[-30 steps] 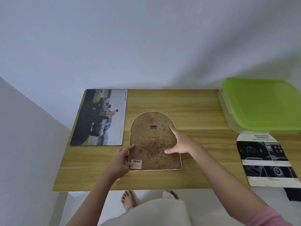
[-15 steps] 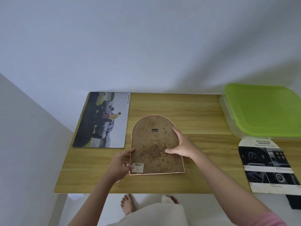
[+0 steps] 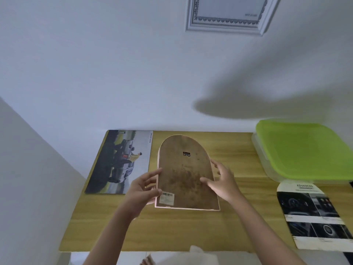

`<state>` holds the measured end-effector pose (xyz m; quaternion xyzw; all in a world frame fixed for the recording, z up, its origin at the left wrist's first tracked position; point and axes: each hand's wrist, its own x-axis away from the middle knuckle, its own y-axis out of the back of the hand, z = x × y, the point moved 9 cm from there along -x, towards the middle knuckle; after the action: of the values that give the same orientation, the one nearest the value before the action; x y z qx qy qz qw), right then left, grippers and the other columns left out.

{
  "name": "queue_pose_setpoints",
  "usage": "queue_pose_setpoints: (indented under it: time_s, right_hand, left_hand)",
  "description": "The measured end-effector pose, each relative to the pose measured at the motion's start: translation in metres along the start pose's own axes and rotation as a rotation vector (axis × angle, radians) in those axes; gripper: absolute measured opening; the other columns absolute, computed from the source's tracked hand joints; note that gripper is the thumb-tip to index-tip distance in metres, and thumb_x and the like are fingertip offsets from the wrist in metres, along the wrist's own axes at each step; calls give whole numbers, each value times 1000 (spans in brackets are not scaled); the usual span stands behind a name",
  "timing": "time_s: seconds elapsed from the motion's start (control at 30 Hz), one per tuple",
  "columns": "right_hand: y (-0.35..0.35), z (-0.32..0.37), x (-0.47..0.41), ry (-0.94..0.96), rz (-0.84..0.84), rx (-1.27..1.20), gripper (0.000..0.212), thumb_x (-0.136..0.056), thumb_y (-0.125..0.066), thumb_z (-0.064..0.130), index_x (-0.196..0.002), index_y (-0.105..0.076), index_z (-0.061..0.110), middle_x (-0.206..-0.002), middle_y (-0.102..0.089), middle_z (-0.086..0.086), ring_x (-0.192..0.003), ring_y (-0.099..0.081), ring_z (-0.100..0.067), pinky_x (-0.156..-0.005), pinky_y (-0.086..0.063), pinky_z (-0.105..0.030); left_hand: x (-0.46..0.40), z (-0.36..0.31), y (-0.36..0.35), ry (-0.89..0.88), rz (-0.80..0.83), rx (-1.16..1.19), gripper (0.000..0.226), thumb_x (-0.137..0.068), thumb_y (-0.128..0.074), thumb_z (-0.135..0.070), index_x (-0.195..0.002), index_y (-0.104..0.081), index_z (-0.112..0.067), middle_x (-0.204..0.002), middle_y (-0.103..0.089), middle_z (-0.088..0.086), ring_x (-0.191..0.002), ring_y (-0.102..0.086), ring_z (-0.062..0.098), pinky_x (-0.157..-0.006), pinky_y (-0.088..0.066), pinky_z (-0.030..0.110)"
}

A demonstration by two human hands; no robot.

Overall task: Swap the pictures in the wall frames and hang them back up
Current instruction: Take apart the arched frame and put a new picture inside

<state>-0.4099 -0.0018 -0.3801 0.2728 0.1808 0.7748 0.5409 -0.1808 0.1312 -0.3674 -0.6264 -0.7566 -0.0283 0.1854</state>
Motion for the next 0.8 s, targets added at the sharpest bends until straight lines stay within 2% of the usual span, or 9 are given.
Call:
queue_pose_setpoints:
  time_s: [0.1, 0.2, 0.27, 0.37, 0.5, 0.6, 0.67, 0.73, 0.8]
  right_hand:
    - [-2, 41, 3, 127, 37, -92, 72, -81, -68, 45, -143, -30, 39, -138, -43, 4, -128, -41, -14, -101, -45, -42]
    - [-5, 89, 13, 228, 100, -262, 72, -83, -63, 50, -139, -19, 55, -134, -47, 7, -122, -49, -7, -92, -51, -32]
    - [-5, 117, 21, 290, 148, -345, 73, -83, -61, 52, -137, -13, 61, -131, -48, 16, -121, -51, -4, -95, -51, -34]
    - [0, 145, 30, 359, 160, -369, 74, -86, -61, 46, -139, -10, 58, -122, -42, 33, -115, -53, 2, -90, -53, -32]
    - [10, 151, 27, 370, 84, -412, 69, -88, -64, 34, -135, -20, 58, -127, -57, 1, -106, -64, -12, -84, -57, -37]
    - [15, 148, 22, 343, 15, -465, 66, -87, -65, 19, -131, -31, 54, -117, -64, -1, -91, -70, -18, -76, -59, -42]
    - [16, 145, 20, 319, -31, -524, 67, -84, -66, 11, -129, -36, 49, -112, -65, -1, -91, -70, -19, -72, -59, -46]
    - [17, 143, 18, 309, -92, -535, 65, -82, -67, 11, -128, -37, 46, -109, -64, -2, -93, -68, -23, -69, -60, -46]
    - [17, 143, 17, 301, -149, -530, 62, -82, -65, 11, -128, -38, 43, -105, -63, -3, -85, -69, -25, -67, -60, -43]
  left_hand:
    - [1, -30, -16, -106, -2, -42, 56, -71, -65, 7, -118, -61, -24, -94, -70, 3, -87, -66, 19, -71, -58, 39]
    - [6, -53, -31, -208, -41, -130, 51, -72, -63, -2, -116, -63, -28, -104, -69, -1, -99, -65, 23, -79, -57, 45]
    - [11, -64, -46, -261, -31, -181, 49, -73, -62, -2, -114, -64, -29, -110, -68, -1, -102, -65, 23, -78, -57, 48]
    - [18, -73, -61, -293, -65, -239, 49, -71, -65, -2, -107, -65, -36, -111, -67, -9, -103, -65, 14, -70, -59, 47]
    - [22, -80, -66, -344, -117, -260, 51, -72, -73, 1, -104, -65, -39, -112, -64, -10, -103, -63, 6, -79, -58, 38]
    - [22, -83, -63, -378, -136, -301, 52, -68, -79, -5, -103, -65, -40, -108, -65, -10, -103, -63, 6, -83, -57, 31]
    - [20, -84, -62, -407, -134, -330, 51, -67, -80, -9, -102, -65, -42, -107, -65, -12, -105, -62, 7, -83, -57, 31]
    - [17, -84, -58, -417, -142, -330, 51, -66, -80, -9, -100, -66, -45, -105, -64, -14, -105, -62, 8, -84, -57, 32]
    - [13, -84, -58, -420, -138, -334, 51, -67, -80, -8, -99, -66, -45, -105, -65, -14, -105, -61, 6, -87, -56, 33]
